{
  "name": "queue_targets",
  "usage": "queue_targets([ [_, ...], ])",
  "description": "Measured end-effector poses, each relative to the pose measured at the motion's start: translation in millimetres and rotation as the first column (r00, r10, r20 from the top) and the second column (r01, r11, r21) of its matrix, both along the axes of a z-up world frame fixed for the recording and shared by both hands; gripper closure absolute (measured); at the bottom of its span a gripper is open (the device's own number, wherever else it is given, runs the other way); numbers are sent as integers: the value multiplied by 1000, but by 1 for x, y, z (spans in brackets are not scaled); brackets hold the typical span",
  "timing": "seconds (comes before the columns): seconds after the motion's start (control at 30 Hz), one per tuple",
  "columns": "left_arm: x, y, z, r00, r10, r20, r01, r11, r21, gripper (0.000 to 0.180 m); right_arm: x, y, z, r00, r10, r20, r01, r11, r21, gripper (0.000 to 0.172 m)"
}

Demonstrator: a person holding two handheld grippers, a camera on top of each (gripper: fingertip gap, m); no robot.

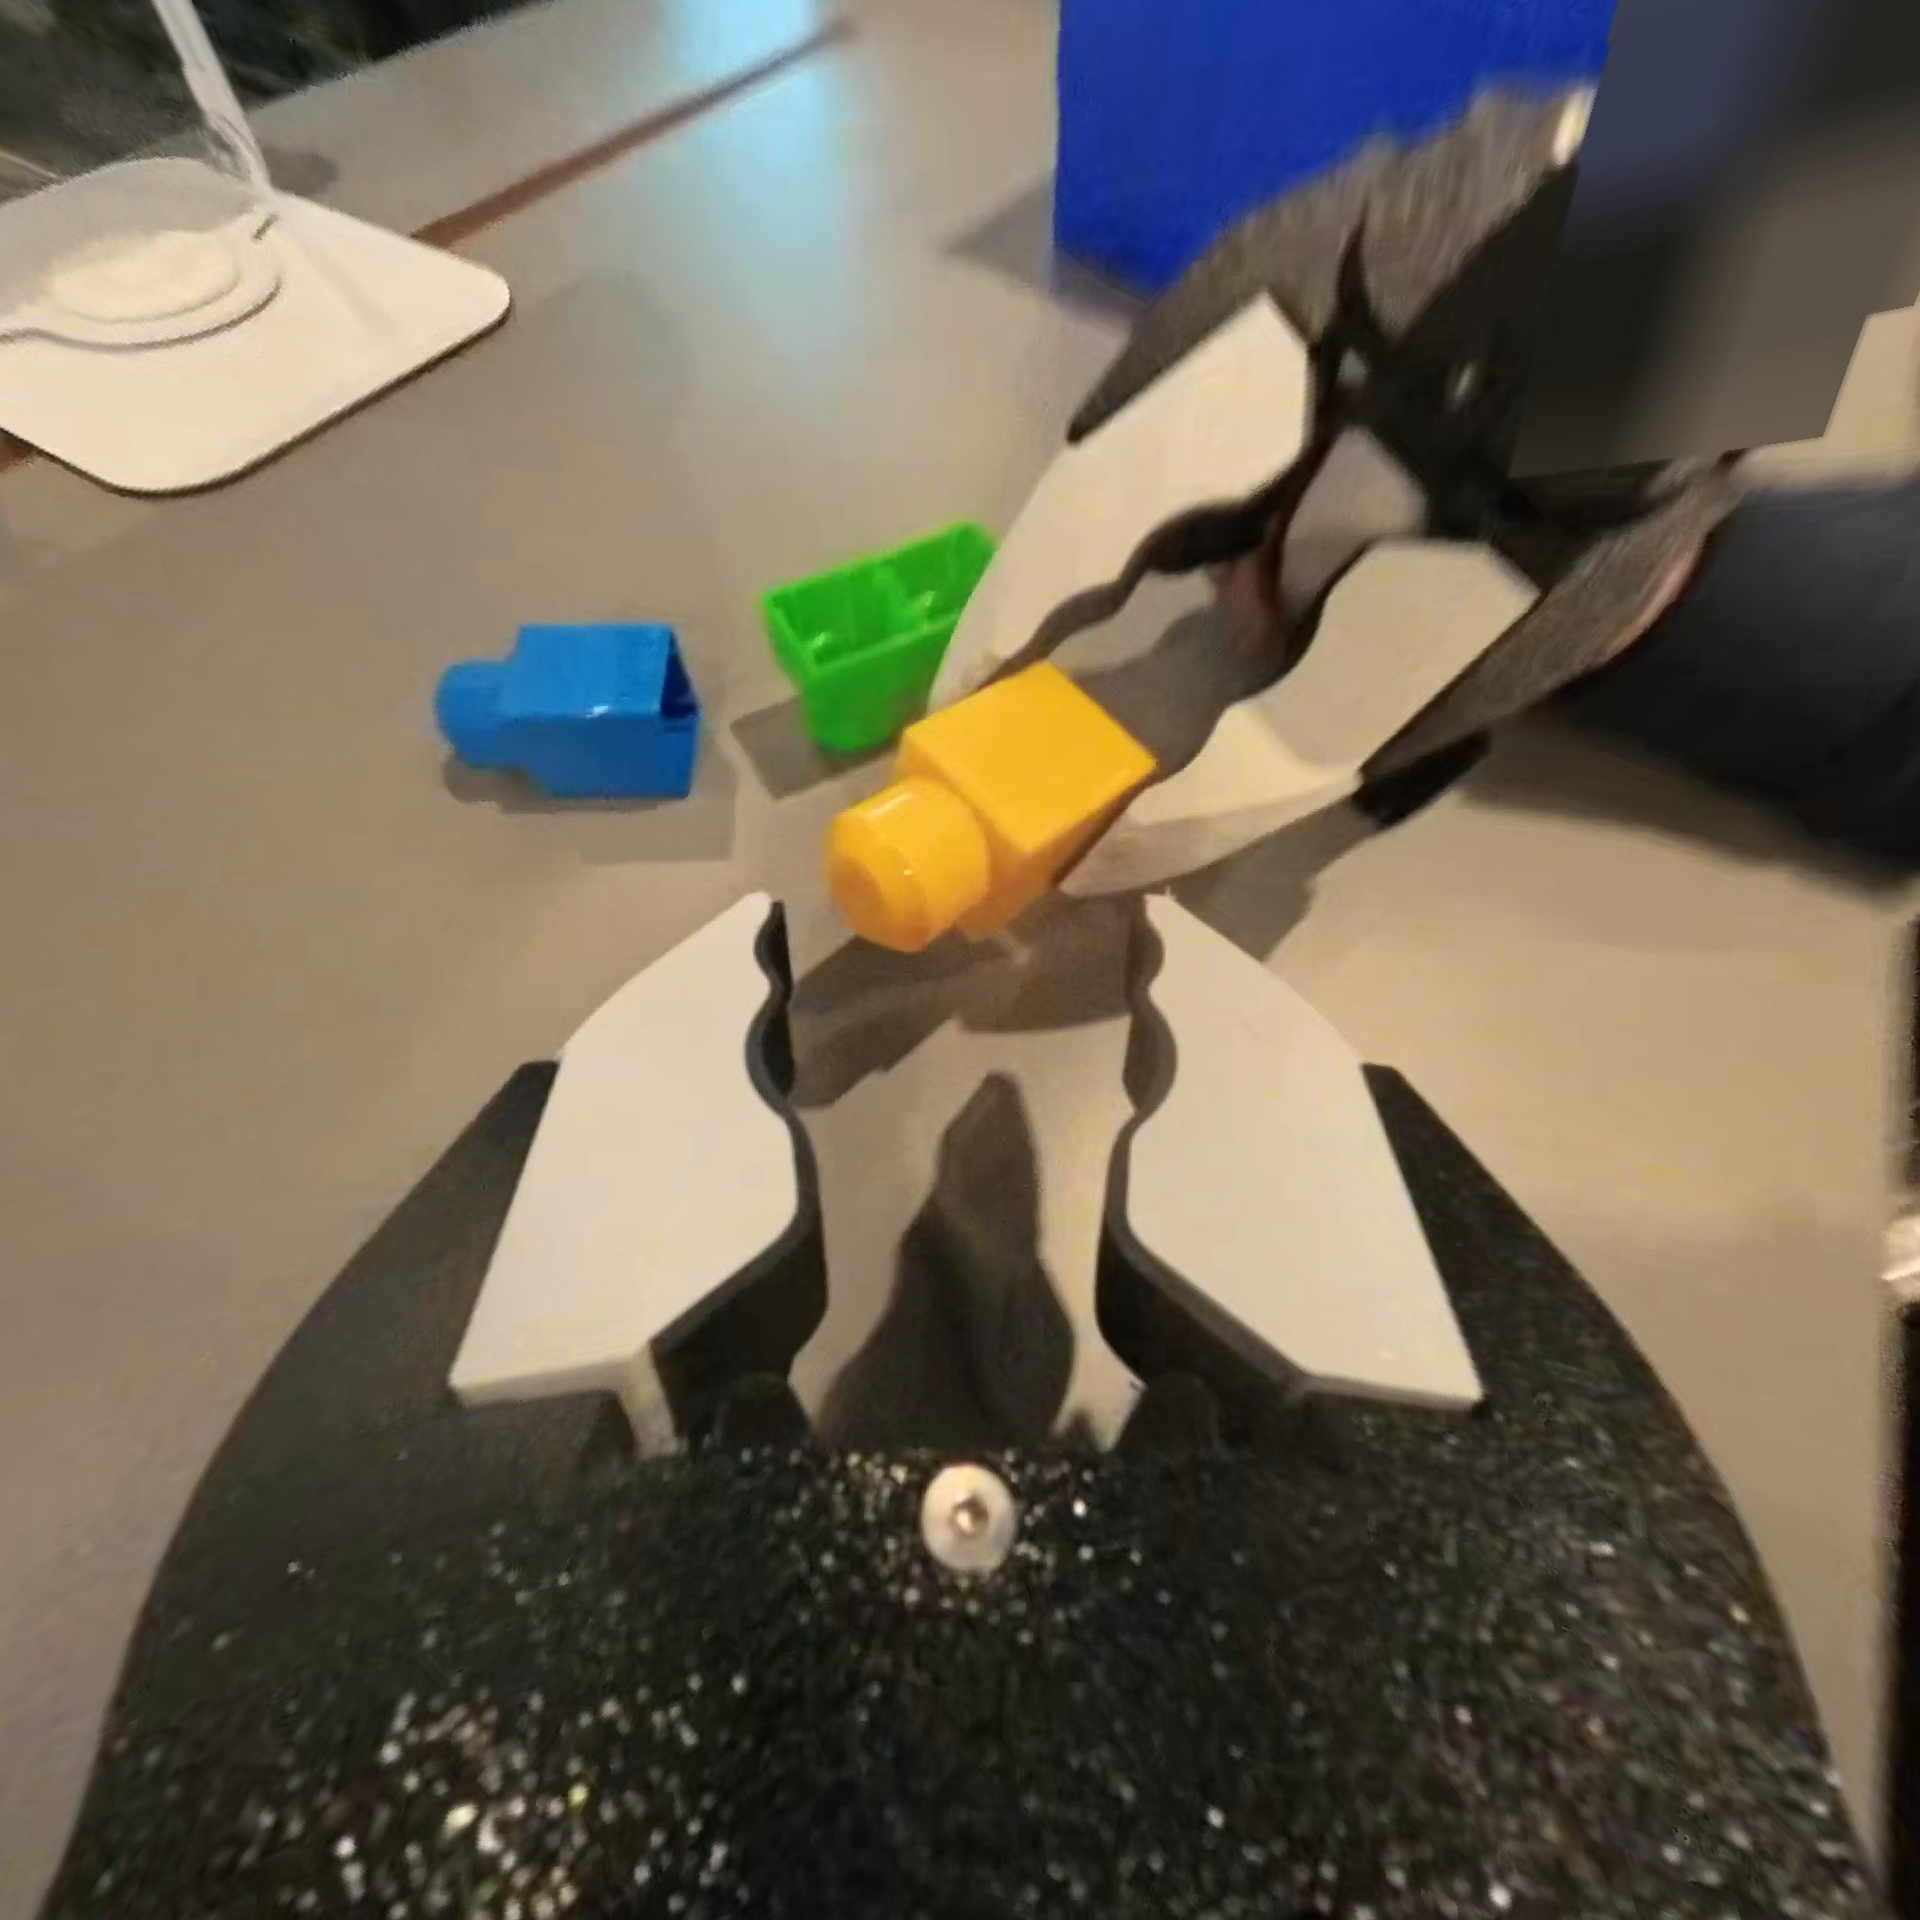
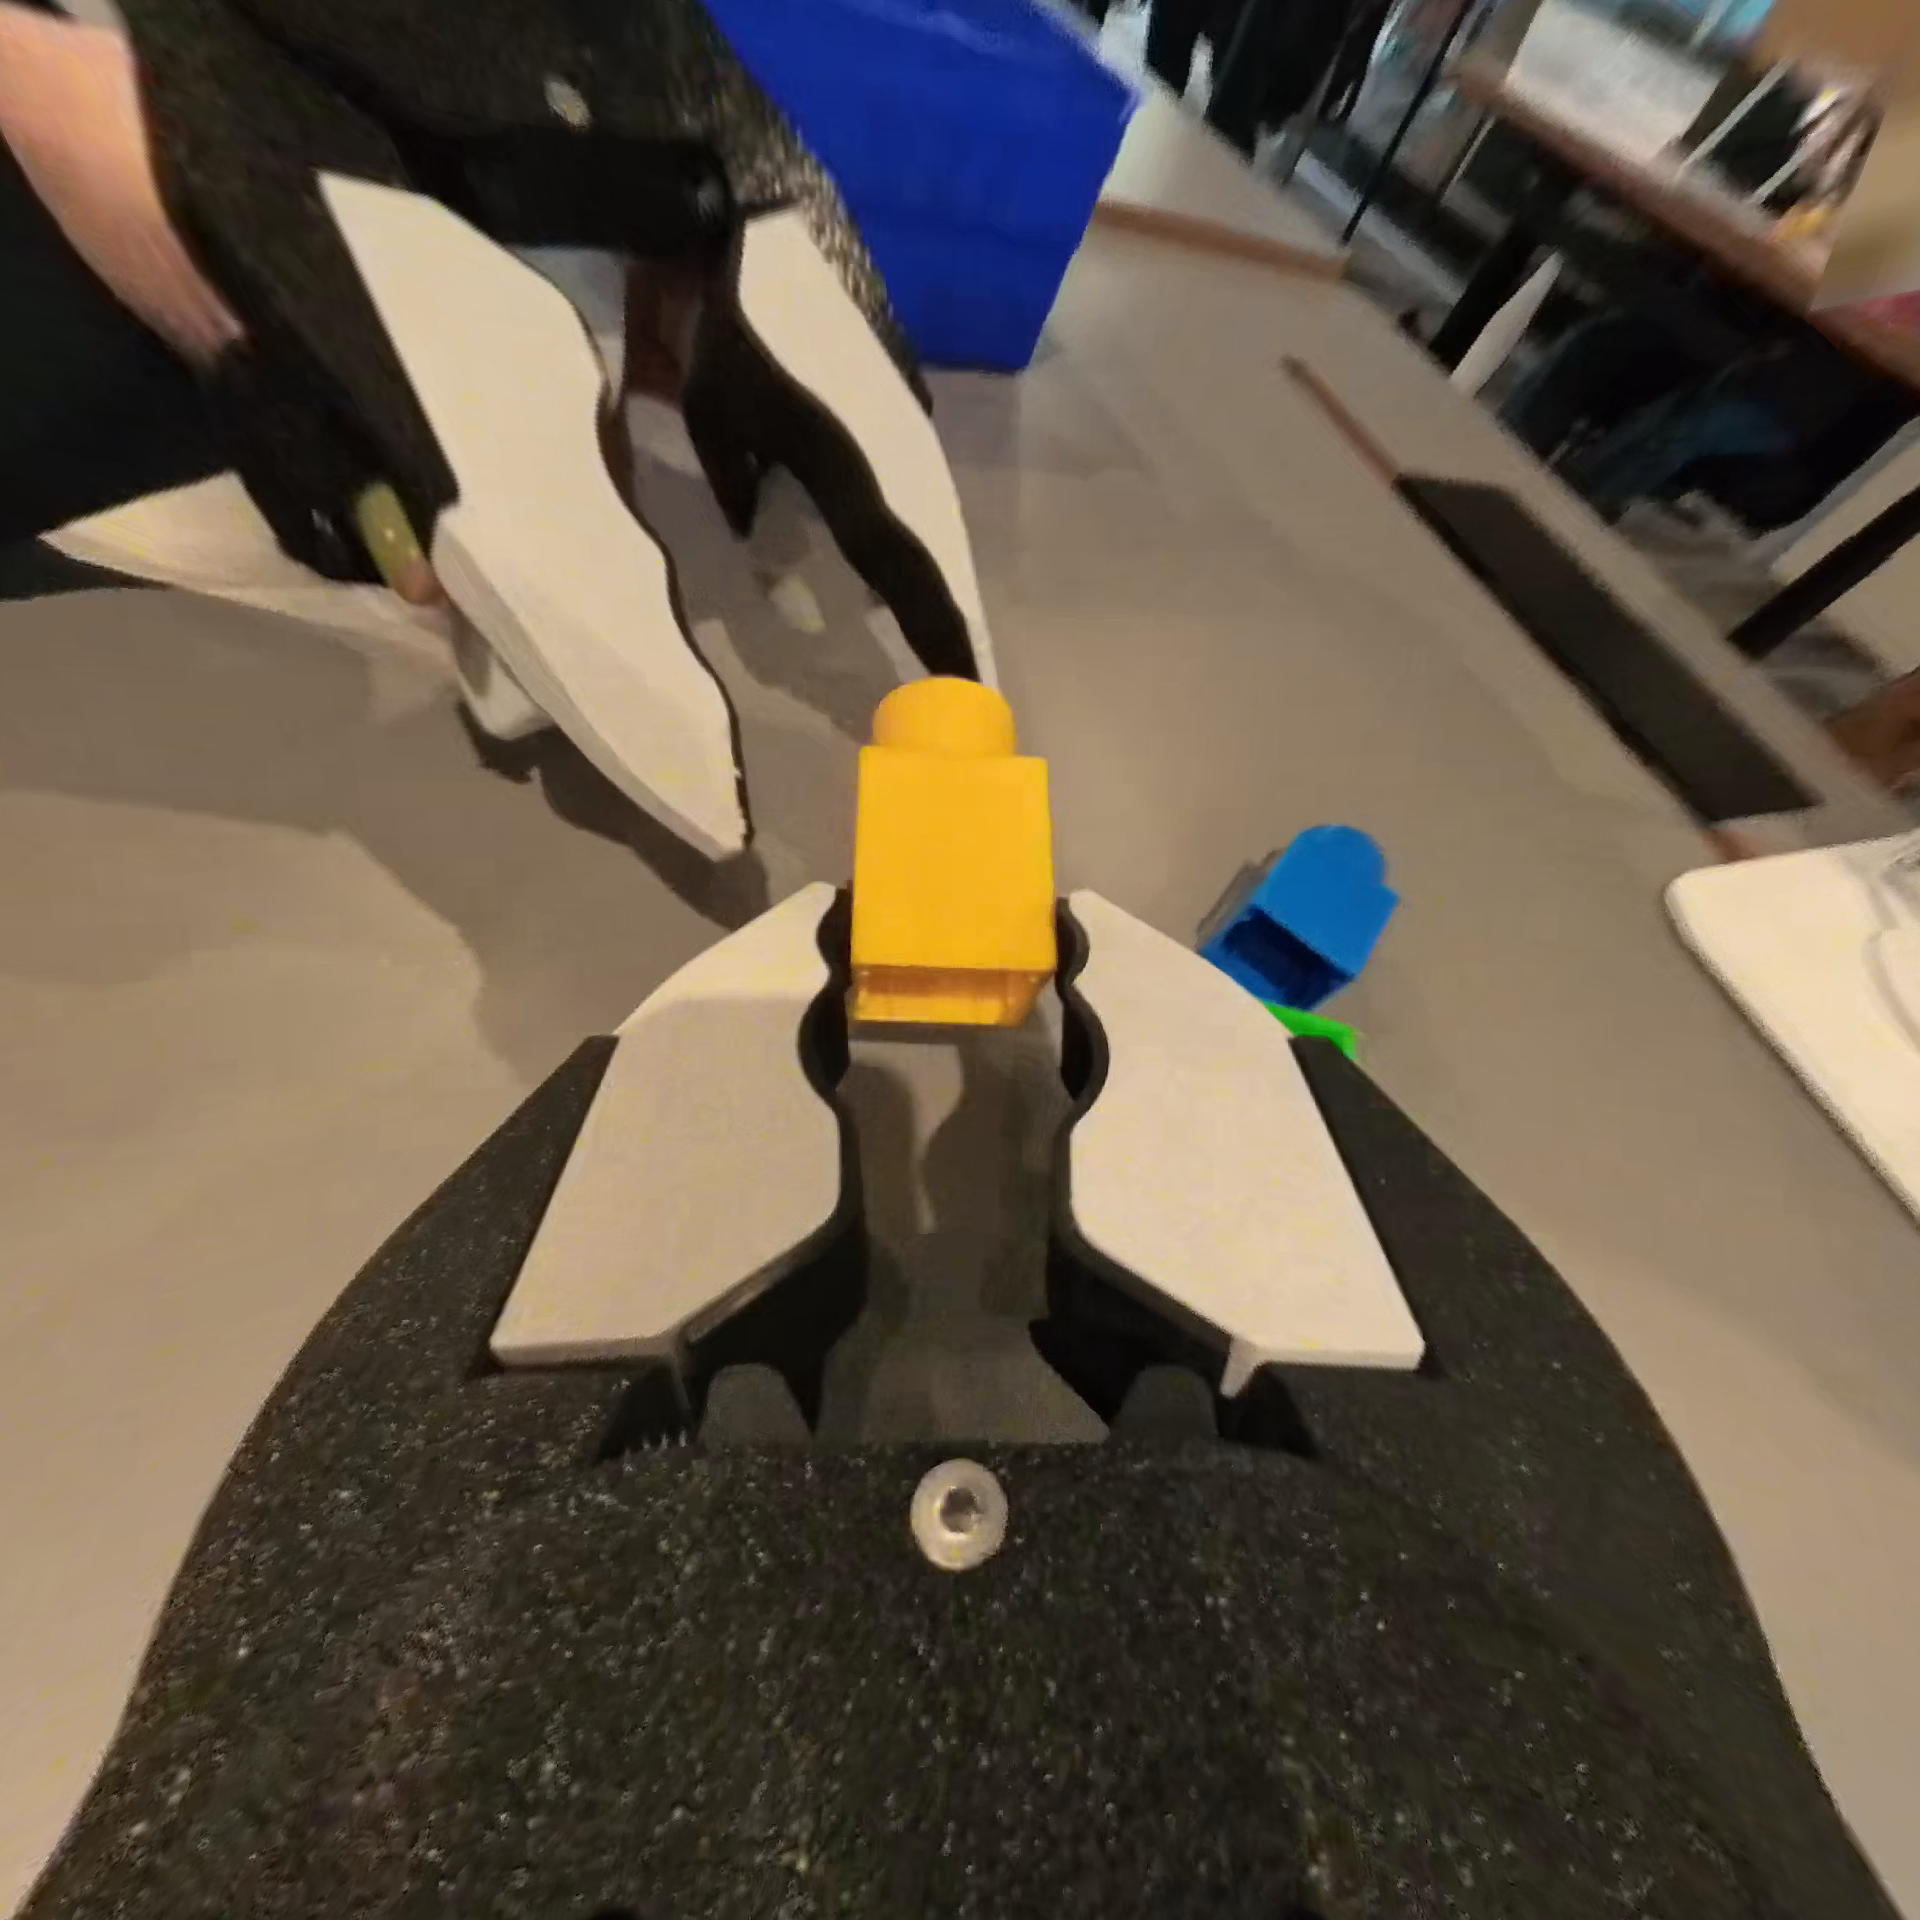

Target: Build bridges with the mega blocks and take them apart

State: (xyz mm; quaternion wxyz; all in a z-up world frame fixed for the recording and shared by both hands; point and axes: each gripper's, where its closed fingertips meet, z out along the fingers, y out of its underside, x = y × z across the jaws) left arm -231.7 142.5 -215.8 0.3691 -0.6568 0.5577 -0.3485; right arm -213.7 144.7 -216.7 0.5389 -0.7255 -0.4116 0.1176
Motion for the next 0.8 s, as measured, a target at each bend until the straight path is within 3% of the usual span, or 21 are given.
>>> queue_targets([
  [0.1,6,-6,14,989,9,148,22,978,-207,114,1,-2,16,1000,11,13,-13,988,151,135],
  [0.23,16,-12,20,974,-3,227,78,944,-321,118,-6,-10,28,994,57,90,-83,944,318,135],
  [0.33,21,-16,26,958,-15,286,130,912,-388,135,-5,-12,29,986,43,162,-105,914,392,135],
  [0.43,19,-16,31,948,-28,318,161,902,-401,142,-4,-14,31,986,59,154,-117,907,405,133],
  [0.5,14,-10,36,949,-30,313,148,920,-362,142,3,-13,31,990,48,134,-96,921,378,114],
  [0.57,6,-2,36,969,-48,242,120,948,-294,142,16,-13,38,997,41,63,-60,939,337,111],
  [0.63,-1,3,31,990,-91,104,109,977,-186,142,30,-10,45,998,26,-50,-14,974,224,127],
  [0.7,-6,9,18,985,-138,-102,135,990,-38,142,39,5,44,992,-18,-127,22,999,30,131],
  [0.8,-9,21,0,918,-164,-360,215,971,107,143,44,41,20,992,-113,-64,89,950,-300,128],
])
